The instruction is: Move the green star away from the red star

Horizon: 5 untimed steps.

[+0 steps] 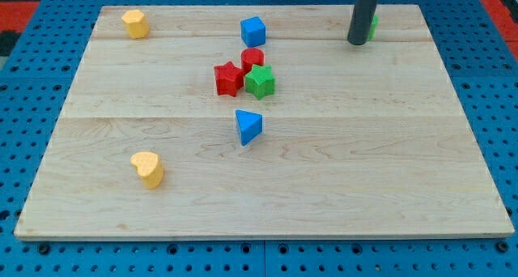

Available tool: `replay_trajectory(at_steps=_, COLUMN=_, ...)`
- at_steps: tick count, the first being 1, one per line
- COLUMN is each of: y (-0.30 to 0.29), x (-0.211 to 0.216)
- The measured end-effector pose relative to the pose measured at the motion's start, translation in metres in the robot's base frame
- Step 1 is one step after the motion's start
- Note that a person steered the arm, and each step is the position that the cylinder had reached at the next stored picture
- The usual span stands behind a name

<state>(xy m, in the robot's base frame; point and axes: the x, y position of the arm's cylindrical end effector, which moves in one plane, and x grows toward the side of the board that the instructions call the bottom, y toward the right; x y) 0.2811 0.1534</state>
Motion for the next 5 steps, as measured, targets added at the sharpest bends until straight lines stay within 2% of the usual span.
replay_trajectory(at_steps=1, y=-0.02, x=0.008)
replay_trajectory(at_steps=2, y=-0.059, x=0.041)
replay_trajectory(at_steps=4, y=-0.153, x=0.104)
replay_trajectory(at_steps=5, y=-0.21, x=0.123)
